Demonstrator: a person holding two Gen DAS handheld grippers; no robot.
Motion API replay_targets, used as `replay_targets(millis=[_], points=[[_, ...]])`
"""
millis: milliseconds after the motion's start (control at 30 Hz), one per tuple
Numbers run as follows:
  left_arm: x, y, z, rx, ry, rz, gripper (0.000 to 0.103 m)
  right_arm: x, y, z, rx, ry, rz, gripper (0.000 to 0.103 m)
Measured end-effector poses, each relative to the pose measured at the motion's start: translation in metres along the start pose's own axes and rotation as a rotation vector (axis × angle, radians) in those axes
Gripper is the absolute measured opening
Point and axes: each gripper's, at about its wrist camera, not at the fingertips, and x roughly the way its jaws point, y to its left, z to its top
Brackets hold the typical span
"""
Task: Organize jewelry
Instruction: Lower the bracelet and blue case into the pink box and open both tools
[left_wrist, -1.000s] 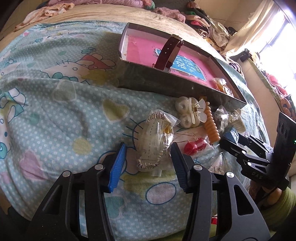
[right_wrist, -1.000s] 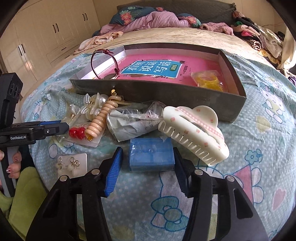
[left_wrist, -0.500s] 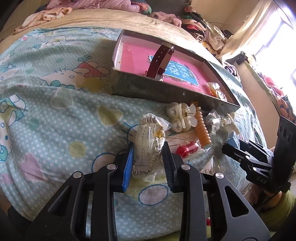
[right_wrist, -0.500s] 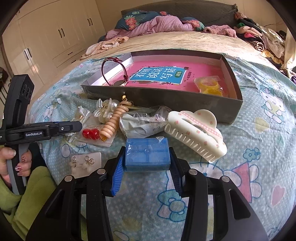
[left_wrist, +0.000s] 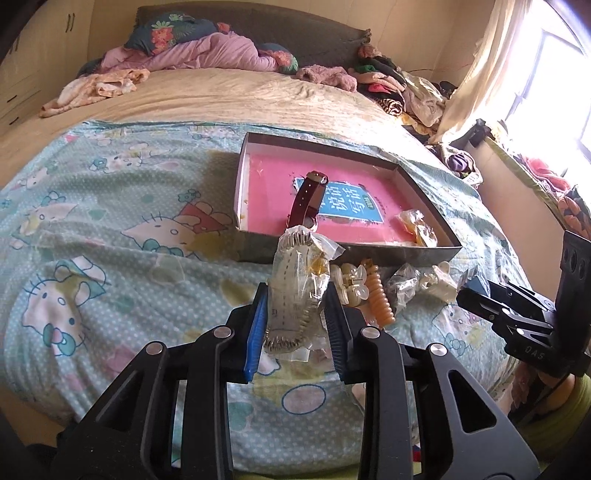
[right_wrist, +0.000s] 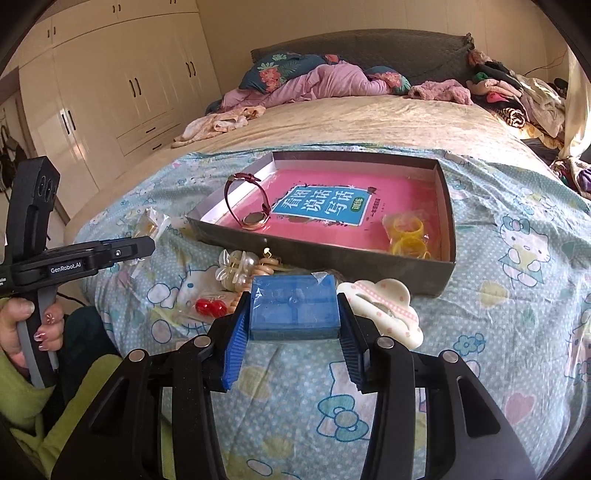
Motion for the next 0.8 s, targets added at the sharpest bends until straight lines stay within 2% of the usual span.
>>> replay_targets(millis=[367,800], points=[[0.008,-0.009,0.019,0.02,-0.011,0.0,0.022,-0.011,-0.017,0.016,0.017,-0.069,-0.03,0.043],[0.044,-0.013,0.04,-0.002,0.02,-0.009,0.022,-0.003,-0.031,0.021,0.043,-0.073,-0.036,0.043]])
